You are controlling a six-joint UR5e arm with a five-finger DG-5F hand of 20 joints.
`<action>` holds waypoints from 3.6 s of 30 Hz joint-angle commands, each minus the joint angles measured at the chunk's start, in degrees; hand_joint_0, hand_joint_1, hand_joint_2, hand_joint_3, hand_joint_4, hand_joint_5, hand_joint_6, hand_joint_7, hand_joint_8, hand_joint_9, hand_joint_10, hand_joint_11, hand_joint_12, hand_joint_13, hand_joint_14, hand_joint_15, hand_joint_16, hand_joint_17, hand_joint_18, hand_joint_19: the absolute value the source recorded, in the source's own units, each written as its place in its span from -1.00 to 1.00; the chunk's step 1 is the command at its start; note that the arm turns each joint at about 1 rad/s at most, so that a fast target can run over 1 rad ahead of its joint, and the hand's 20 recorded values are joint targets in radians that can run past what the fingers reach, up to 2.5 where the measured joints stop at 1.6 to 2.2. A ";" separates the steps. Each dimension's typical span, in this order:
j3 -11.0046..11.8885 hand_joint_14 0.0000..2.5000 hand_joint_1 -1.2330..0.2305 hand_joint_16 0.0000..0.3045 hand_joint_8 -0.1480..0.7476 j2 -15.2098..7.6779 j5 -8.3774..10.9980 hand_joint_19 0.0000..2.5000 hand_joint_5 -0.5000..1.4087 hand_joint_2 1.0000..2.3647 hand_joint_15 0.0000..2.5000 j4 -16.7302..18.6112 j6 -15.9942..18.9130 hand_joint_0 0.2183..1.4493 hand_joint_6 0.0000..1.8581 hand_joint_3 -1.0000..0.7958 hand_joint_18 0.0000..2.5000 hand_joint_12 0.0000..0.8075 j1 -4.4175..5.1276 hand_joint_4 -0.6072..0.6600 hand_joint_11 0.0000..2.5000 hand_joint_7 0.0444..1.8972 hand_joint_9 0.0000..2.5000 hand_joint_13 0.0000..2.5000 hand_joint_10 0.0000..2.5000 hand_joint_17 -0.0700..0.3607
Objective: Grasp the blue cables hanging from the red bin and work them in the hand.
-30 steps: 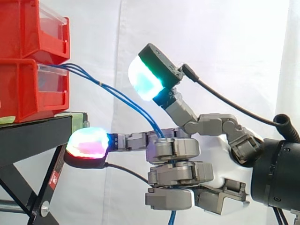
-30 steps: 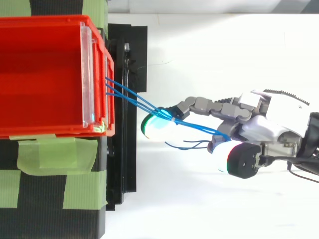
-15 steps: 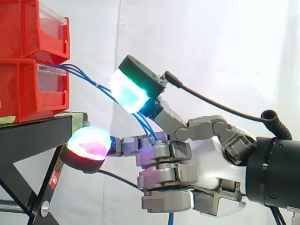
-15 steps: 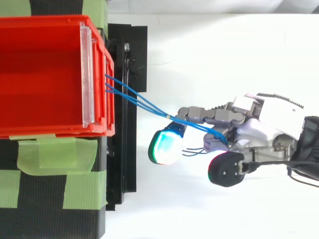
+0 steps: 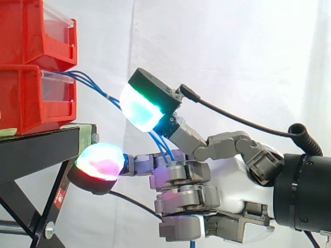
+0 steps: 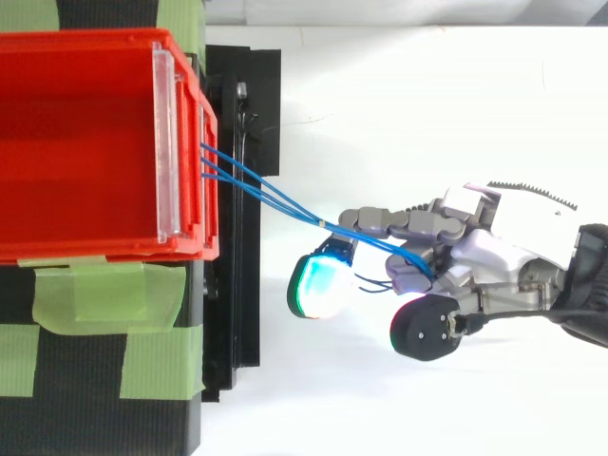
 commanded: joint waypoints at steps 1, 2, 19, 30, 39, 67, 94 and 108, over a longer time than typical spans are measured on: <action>0.00 1.00 -0.27 -0.68 -0.04 0.04 0.40 -0.01 -0.32 -1.00 0.47 -0.07 0.00 -0.03 -0.84 -1.00 0.10 0.08 0.02 0.16 1.00 0.33 -0.26 0.01 1.00 -0.16; 0.00 1.00 -0.27 -0.68 -0.04 0.04 0.49 -0.02 -0.33 -1.00 0.49 -0.07 0.18 -0.03 -0.83 -1.00 0.10 0.09 0.02 0.16 1.00 0.31 -0.26 0.01 1.00 -0.16; 0.88 1.00 -0.26 -0.71 -0.04 4.35 4.36 -0.08 -0.27 -1.00 0.44 -5.70 1.06 0.02 -0.85 -1.00 0.07 0.06 -0.16 0.15 1.00 0.33 -0.23 0.00 1.00 -0.22; 2.29 1.00 -0.25 -0.73 -0.06 4.79 9.89 -0.06 -0.25 -1.00 0.44 -14.05 6.24 0.05 -0.86 -1.00 0.10 0.02 -0.51 0.17 1.00 0.34 -0.20 0.02 1.00 -0.25; 2.29 1.00 -0.24 -0.73 -0.07 4.79 11.47 -0.03 -0.25 -1.00 0.46 -14.05 7.21 0.06 -0.86 -1.00 0.11 0.00 -0.33 0.17 1.00 0.34 -0.19 0.03 1.00 -0.25; 4.75 1.00 -0.23 -0.73 -0.06 4.79 11.21 -0.06 -0.22 -1.00 0.47 -19.32 8.35 0.11 -0.80 -0.93 0.10 0.01 -0.60 0.19 1.00 0.35 -0.16 0.03 1.00 -0.25; 4.75 1.00 -0.23 -0.72 -0.05 4.79 11.21 -0.07 -0.23 -1.00 0.45 -19.41 6.15 0.07 -0.81 -0.95 0.09 0.02 -0.33 0.20 1.00 0.36 -0.16 0.03 1.00 -0.23; 4.75 1.00 -0.23 -0.73 -0.03 4.79 11.21 -0.08 -0.22 -1.00 0.47 -19.41 6.15 0.07 -0.82 -0.95 0.08 0.03 -0.25 0.20 1.00 0.36 -0.16 0.03 1.00 -0.24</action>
